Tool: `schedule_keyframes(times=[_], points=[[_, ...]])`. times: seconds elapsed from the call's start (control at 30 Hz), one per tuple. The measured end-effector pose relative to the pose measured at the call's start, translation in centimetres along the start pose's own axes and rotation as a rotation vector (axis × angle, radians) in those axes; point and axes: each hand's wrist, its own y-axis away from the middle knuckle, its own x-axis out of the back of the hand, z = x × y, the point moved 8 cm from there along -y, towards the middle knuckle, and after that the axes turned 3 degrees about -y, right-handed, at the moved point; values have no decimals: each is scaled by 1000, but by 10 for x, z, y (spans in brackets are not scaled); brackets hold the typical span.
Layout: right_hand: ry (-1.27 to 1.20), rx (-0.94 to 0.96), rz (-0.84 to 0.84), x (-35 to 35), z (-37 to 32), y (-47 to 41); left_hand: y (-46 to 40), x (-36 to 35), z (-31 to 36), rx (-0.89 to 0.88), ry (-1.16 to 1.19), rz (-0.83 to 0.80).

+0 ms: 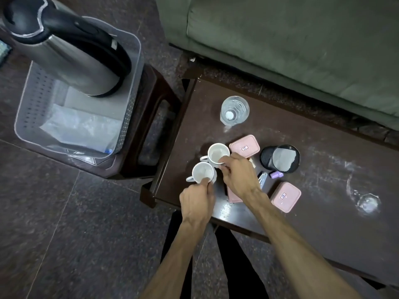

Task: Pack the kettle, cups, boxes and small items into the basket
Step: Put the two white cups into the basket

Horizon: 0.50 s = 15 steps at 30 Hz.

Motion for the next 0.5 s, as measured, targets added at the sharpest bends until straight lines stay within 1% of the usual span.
schedule_keyframes(times=[0.17,0.33,0.4,0.5], points=[[-151,99,145,35,-56,1,3,90,-14,-11,149,287],[-227,269,298,75,-148,-16,-8,180,-52,46,243,591],[-243,336,324,85,-191,-27,-15,212,-70,63,256,667],[-229,428,290,84,-254,-49,-29,248,-106,151,282,696]])
